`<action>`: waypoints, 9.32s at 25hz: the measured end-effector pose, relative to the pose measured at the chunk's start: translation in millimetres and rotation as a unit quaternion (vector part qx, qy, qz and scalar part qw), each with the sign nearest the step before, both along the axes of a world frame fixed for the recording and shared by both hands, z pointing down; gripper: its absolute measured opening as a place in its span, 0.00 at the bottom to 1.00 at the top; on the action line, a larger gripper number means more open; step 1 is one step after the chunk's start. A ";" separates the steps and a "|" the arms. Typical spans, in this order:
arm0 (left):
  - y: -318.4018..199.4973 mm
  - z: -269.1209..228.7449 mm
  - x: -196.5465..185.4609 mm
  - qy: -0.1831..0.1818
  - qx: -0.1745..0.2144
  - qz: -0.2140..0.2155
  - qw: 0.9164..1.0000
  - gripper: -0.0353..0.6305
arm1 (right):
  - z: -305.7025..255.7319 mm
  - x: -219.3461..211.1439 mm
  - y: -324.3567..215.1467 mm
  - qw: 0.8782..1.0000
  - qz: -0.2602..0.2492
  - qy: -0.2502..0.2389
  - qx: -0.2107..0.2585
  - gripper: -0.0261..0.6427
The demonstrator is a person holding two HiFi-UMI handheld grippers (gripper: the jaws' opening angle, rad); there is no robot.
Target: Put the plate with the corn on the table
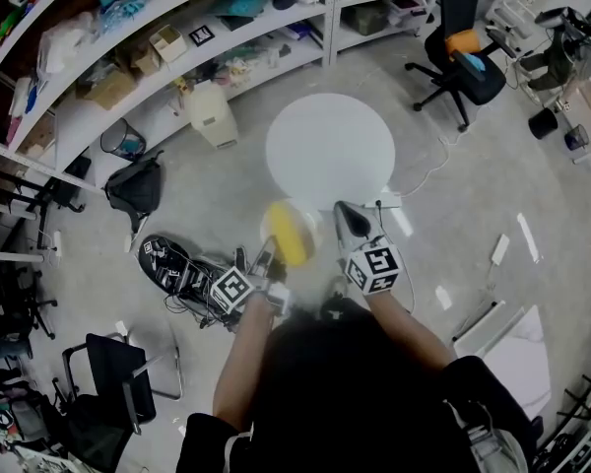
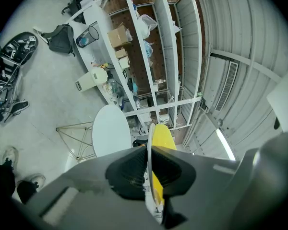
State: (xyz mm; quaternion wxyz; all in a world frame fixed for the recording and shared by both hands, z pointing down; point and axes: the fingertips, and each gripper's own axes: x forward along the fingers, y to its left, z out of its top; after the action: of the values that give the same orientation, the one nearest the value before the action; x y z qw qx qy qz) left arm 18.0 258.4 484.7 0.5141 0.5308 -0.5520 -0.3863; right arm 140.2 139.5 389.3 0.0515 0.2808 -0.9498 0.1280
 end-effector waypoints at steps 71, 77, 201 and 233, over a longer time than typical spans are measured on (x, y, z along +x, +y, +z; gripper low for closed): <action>-139.5 84.1 -165.8 0.033 -0.024 0.061 0.997 0.09 | 64.1 -168.8 -129.9 1.000 0.028 -0.001 -0.002 0.05; -158.4 104.0 -167.5 0.038 -0.015 0.057 0.998 0.09 | 88.0 -175.3 -149.2 1.000 0.023 0.003 -0.005 0.05; -233.2 291.1 -128.1 0.005 -0.138 0.123 0.983 0.29 | 224.8 -116.6 -220.0 0.992 0.102 0.013 -0.070 0.05; -259.7 297.4 -88.8 0.012 -0.152 0.151 0.977 0.38 | 232.5 -67.0 -243.5 0.986 0.145 -0.004 -0.078 0.05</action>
State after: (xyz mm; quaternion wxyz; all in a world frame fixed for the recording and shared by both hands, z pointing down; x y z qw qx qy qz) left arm -70.8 -1.3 782.1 0.6476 0.5192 -0.5115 -0.2225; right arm 73.2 -103.9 621.8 0.0499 0.4104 -0.8861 0.2095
